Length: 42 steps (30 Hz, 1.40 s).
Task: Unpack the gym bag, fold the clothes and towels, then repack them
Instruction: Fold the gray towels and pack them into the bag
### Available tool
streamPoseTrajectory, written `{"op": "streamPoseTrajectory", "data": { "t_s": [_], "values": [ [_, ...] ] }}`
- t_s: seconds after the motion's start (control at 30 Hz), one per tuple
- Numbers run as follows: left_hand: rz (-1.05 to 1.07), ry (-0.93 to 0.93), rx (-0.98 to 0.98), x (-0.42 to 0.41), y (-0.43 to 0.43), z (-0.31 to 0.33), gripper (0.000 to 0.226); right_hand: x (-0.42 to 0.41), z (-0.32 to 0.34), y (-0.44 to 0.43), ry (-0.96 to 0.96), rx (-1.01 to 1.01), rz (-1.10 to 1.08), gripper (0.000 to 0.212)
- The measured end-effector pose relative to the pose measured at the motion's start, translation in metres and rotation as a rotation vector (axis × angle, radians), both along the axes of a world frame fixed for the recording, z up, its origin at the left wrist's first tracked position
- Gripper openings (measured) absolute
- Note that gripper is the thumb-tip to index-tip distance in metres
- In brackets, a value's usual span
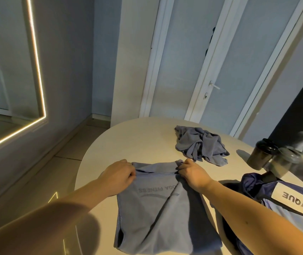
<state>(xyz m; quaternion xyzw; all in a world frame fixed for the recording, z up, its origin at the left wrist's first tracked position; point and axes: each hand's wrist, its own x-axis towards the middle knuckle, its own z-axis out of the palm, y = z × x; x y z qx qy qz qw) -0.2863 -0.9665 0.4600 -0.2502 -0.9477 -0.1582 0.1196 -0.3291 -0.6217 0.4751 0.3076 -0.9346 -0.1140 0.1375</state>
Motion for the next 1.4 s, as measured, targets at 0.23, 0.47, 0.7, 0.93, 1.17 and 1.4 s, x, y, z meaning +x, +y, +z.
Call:
{"op": "streamPoseTrajectory", "data": {
  "t_s": [0.23,0.47,0.7,0.93,1.17,1.4],
  "values": [
    [0.074,0.075,0.126,0.004,-0.002,0.031,0.014,0.013,0.037,0.008,0.086,-0.203,-0.074,0.018],
    [0.111,0.138,0.296,0.032,0.001,0.134,0.012,0.068,0.151,0.007,-0.009,-0.48,-0.154,0.022],
    [0.071,0.128,0.47,0.069,0.001,0.249,0.015,0.131,0.261,0.003,-0.125,-0.963,-0.235,0.015],
    [-0.042,0.23,0.413,0.094,-0.02,0.321,0.019,0.171,0.318,0.011,-0.13,-0.995,-0.216,0.007],
    [-0.077,0.205,0.294,0.109,-0.036,0.331,0.027,0.18,0.312,0.009,-0.148,-0.91,-0.242,0.002],
    [-0.085,0.07,0.289,0.11,-0.046,0.327,0.029,0.175,0.298,0.009,-0.13,-0.879,-0.226,0.006]
  ]
}}
